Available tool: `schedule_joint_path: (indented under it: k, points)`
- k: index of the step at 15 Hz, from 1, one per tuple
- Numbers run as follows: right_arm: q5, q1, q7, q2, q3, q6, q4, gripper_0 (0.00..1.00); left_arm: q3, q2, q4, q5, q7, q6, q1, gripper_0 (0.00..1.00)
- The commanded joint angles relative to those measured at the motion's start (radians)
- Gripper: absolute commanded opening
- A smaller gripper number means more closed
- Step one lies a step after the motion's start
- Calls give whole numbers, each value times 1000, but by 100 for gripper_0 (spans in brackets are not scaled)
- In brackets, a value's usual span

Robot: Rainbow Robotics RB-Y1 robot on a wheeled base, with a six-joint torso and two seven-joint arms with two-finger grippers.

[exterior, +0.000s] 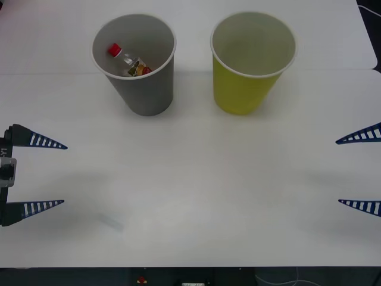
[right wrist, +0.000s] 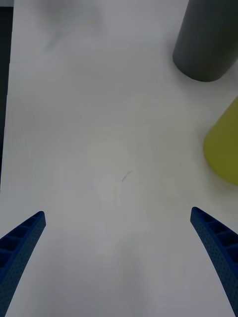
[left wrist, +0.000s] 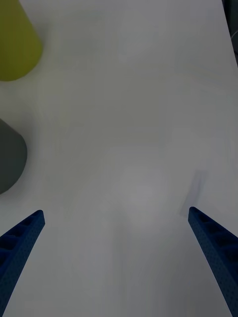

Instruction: Put the can into the green bin and the plastic bottle into the gray bin

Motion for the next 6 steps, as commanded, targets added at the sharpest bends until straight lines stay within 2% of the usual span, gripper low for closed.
schedule_joint_path:
  k: [1, 6]
  points:
    - [-3, 0, 46, 0, 9, -7, 37, 100, 0, 0, 0, 0, 0, 0, 0, 100]
    - [-1, 0, 34, -1, 9, -9, 43, 100, 0, 0, 0, 0, 0, 0, 0, 100]
